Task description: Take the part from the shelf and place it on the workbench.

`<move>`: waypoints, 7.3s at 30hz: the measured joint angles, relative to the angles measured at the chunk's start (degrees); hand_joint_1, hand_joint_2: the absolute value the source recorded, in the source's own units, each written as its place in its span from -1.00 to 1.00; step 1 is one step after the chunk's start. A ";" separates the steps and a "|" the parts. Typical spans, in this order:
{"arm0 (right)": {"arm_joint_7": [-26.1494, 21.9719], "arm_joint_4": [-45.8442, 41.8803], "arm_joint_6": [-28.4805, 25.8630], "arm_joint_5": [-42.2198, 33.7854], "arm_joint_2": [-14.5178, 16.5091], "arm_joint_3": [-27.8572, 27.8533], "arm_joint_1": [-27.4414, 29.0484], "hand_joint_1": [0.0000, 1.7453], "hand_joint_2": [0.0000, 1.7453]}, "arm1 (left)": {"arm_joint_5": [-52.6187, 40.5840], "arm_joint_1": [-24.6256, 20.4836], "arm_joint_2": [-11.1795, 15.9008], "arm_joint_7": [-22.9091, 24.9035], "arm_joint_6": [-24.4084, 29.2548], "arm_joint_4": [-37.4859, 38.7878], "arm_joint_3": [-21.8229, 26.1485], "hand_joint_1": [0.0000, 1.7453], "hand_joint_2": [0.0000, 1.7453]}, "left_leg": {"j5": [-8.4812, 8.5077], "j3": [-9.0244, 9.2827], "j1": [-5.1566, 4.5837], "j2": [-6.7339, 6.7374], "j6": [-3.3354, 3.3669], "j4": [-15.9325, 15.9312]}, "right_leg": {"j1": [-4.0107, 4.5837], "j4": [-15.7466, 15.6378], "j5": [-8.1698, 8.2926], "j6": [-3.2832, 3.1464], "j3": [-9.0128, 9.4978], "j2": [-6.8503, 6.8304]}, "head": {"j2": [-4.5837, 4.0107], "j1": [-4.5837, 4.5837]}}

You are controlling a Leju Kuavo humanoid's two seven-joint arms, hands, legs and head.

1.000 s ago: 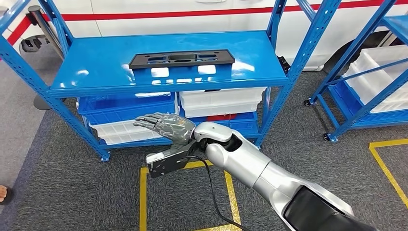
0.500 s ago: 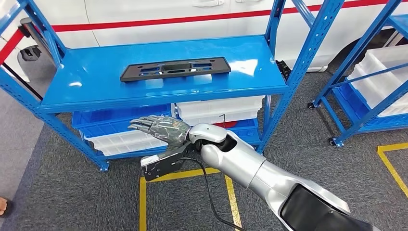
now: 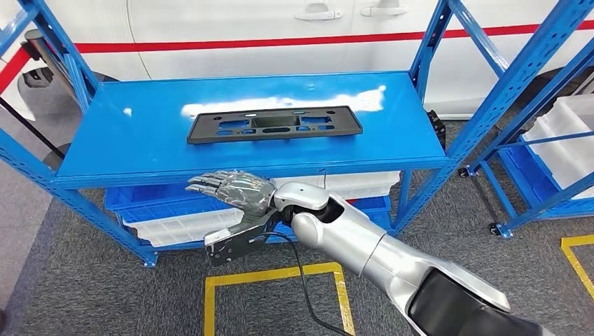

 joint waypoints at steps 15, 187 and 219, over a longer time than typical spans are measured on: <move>0.67 0.61 -2.81 1.38 0.02 1.44 -0.61 -1.00 -1.00 | -0.36 -0.62 -0.23 0.79 0.57 0.18 0.14 -1.00 -1.00 | -9.33 -6.62 0.31 0.26 -3.87 15.67 | 0.74 -17.06 15.09 -3.67 3.92 0.42 | 0.00 -0.01; -1.39 9.99 -46.16 38.48 6.47 -21.79 25.80 1.00 1.00 | -6.94 -3.89 -1.27 -8.21 0.49 0.11 3.82 -1.00 1.00 | 3.29 -4.94 -0.98 0.21 -1.92 1.39 | 0.91 -14.63 8.46 -2.58 8.63 0.22 | 0.00 0.01; -0.42 -1.07 -42.83 30.02 -4.20 -19.65 31.44 1.00 1.00 | -8.17 -3.65 -1.22 -6.23 1.85 0.11 5.48 -1.00 1.00 | 2.80 -4.46 -1.06 0.16 -0.59 1.75 | 0.84 -15.41 8.51 -1.34 9.79 0.07 | 0.00 0.01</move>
